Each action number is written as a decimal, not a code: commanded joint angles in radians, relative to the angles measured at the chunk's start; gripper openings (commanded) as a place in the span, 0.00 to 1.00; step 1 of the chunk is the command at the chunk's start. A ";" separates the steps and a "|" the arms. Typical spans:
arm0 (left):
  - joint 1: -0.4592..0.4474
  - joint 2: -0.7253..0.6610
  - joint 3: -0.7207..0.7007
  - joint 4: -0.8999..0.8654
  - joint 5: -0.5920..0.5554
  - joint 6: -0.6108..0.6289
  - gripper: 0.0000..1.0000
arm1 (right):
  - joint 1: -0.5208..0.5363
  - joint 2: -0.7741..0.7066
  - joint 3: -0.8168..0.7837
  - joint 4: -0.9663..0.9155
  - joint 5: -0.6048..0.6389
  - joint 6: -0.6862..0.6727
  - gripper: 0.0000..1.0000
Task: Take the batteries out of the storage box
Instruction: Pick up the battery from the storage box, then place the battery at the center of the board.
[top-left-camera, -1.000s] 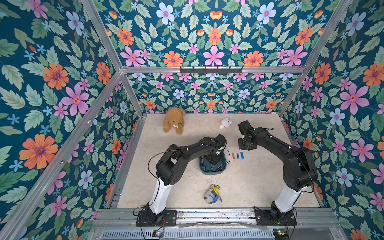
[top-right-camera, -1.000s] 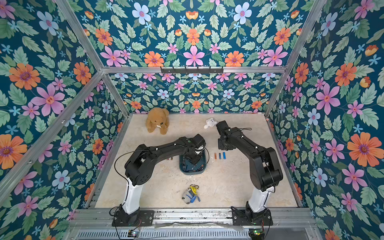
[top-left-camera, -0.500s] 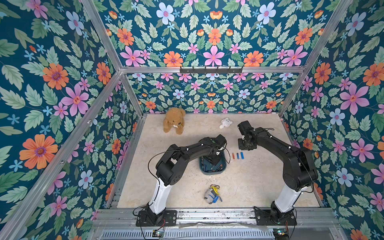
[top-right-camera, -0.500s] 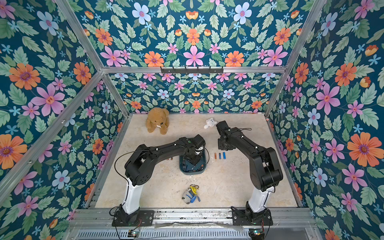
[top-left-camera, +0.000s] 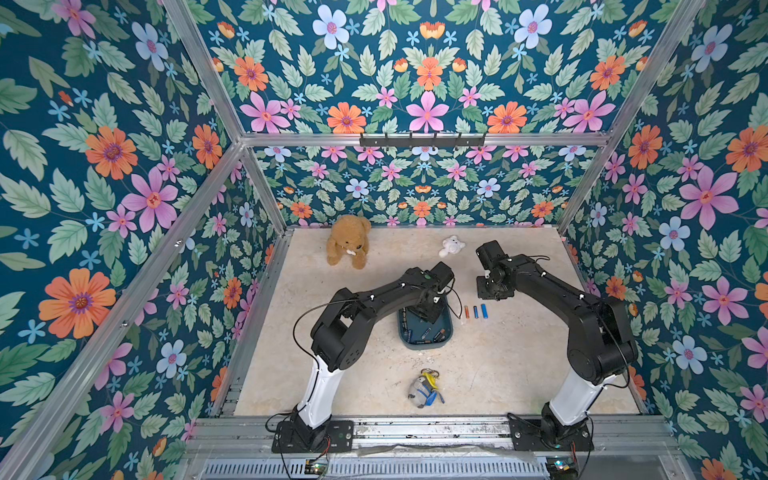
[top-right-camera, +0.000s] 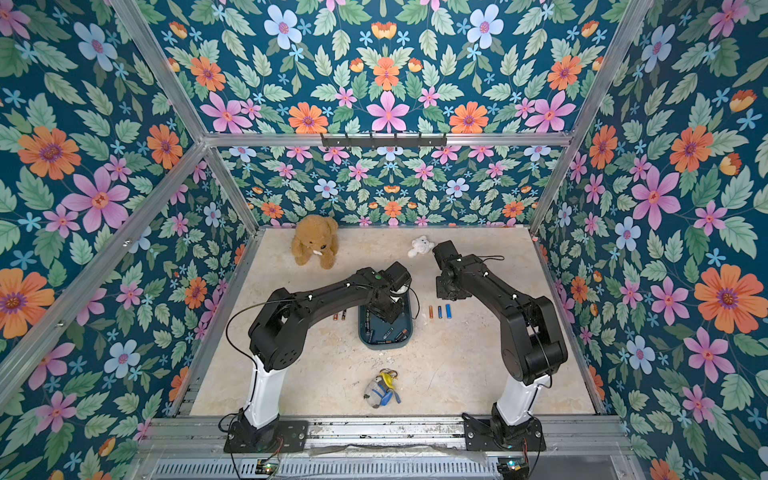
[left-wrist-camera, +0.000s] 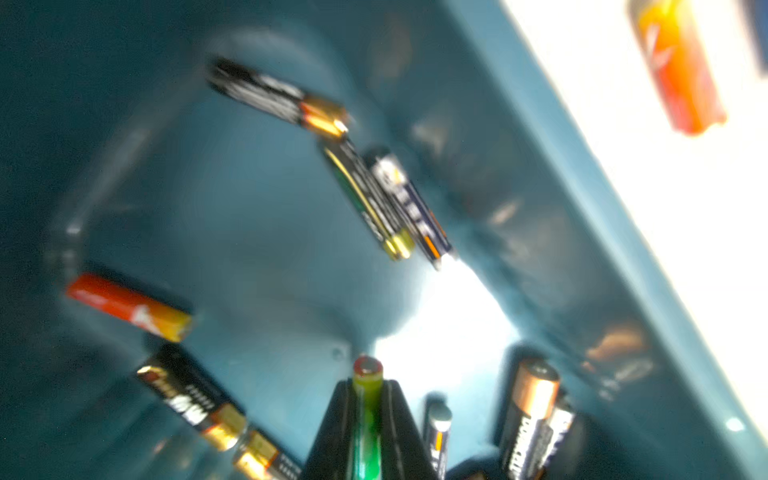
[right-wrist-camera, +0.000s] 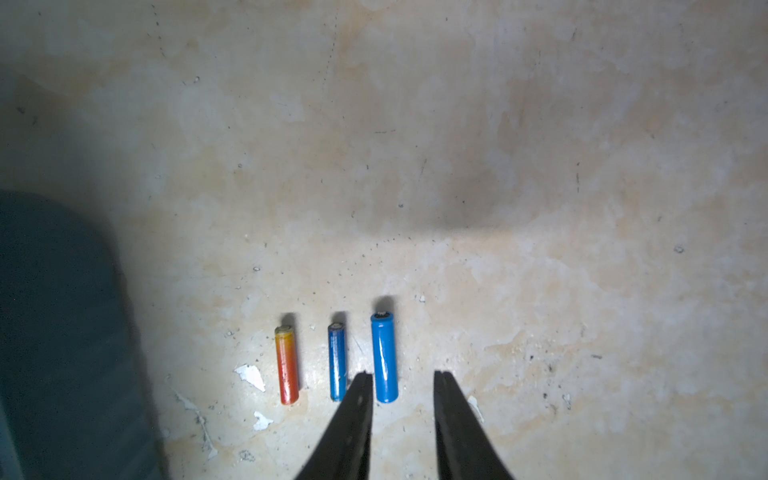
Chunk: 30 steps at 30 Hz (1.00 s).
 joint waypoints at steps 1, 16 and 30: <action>0.020 -0.028 0.020 -0.046 -0.018 -0.063 0.12 | 0.003 -0.008 0.006 0.000 0.002 0.007 0.31; 0.213 -0.257 -0.081 -0.032 -0.033 -0.226 0.13 | 0.002 -0.001 0.021 -0.002 -0.014 0.008 0.31; 0.431 -0.419 -0.349 0.042 -0.024 -0.211 0.14 | 0.003 0.009 0.042 -0.010 -0.016 0.006 0.31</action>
